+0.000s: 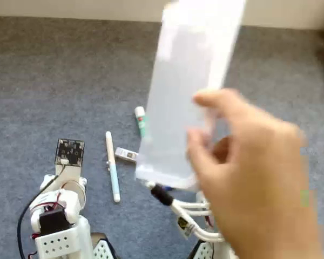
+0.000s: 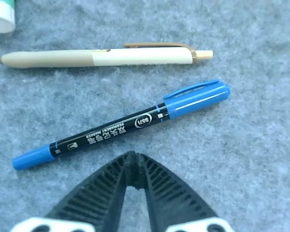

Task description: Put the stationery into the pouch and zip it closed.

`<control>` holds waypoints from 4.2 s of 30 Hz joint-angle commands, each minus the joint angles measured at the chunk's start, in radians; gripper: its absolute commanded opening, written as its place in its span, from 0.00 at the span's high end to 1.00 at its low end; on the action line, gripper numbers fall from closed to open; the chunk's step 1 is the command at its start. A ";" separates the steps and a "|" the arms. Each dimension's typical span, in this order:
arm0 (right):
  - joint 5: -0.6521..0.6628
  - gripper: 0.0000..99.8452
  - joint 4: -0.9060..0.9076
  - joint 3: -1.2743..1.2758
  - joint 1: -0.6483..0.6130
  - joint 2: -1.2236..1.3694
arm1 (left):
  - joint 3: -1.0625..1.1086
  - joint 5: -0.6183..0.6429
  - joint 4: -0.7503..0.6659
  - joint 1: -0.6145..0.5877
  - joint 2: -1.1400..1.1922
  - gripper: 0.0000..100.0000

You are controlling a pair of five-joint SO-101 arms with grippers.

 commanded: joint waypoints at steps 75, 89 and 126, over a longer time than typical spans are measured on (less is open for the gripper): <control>-0.009 0.99 0.008 0.151 -0.010 -0.019 | 0.021 0.011 0.005 -0.010 -0.015 0.99; -0.003 0.99 0.008 0.150 -0.007 -0.019 | -0.004 0.009 -0.057 -0.015 -0.015 0.99; 0.258 0.94 0.012 -0.420 0.143 -0.010 | 0.021 0.014 -0.092 -0.010 -0.015 0.99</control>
